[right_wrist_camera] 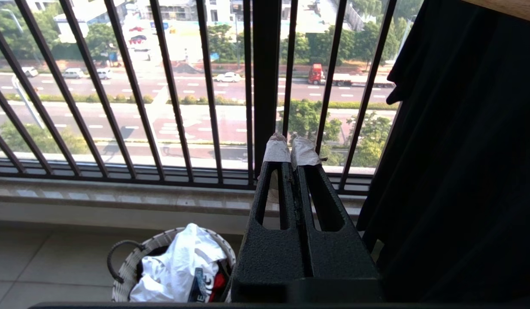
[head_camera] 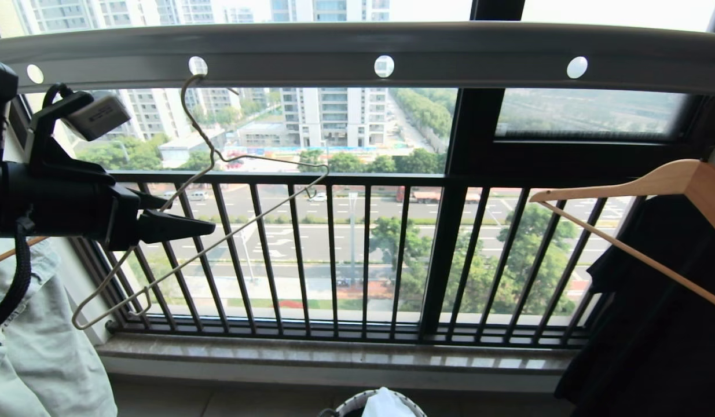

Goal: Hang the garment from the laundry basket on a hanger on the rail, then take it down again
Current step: Pick up the clothes rack on the clothesline

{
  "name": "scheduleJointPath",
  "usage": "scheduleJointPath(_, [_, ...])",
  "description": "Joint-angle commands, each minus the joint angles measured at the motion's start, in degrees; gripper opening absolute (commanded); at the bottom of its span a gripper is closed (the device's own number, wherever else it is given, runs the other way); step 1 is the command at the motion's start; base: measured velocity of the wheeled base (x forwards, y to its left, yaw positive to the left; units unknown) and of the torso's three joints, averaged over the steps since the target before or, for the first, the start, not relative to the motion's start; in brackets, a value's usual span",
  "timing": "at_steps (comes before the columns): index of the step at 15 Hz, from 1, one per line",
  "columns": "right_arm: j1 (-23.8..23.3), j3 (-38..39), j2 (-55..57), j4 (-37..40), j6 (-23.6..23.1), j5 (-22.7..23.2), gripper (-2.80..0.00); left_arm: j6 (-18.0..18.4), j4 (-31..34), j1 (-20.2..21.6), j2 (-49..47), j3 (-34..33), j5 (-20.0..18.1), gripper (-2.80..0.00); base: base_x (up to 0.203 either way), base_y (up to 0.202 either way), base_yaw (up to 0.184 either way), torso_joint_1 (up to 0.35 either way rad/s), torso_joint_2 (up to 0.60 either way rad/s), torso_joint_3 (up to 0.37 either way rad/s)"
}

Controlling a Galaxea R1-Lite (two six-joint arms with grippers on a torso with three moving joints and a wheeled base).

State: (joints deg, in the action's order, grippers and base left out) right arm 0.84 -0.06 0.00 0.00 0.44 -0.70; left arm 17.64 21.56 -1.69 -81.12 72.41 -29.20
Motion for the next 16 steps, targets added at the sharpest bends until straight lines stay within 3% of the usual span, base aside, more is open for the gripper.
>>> scheduleJointPath(1, [0.04, 0.03, 0.0, 0.0, 0.0, -0.01, -2.8, 0.11, -0.84, -0.07, -0.21, -1.24, -0.16, 0.0, 0.0, 0.0, 0.0, 0.0, 0.0, 0.0])
scheduleJointPath(11, [0.04, 0.05, 0.0, -0.02, 0.0, -0.01, -2.8, 0.47, -0.91, -0.15, -0.71, -1.49, -0.07, 0.0, 0.0, 0.0, 0.0, 0.0, 0.0, 0.0])
scheduleJointPath(12, [0.04, 0.05, 0.0, 0.0, 0.0, -0.01, -2.8, 0.47, -0.91, -0.15, -0.71, -1.49, 0.02, -2.8, 0.0, 0.0, 0.0, 0.0, 0.0, 0.0])
scheduleJointPath(16, [0.04, 0.03, 0.0, -0.01, 0.0, -0.01, -2.8, 0.55, -0.91, -0.15, -0.71, -1.57, 0.2, -2.8, 0.0, 0.0, 0.0, 0.0, 0.0, 0.0])
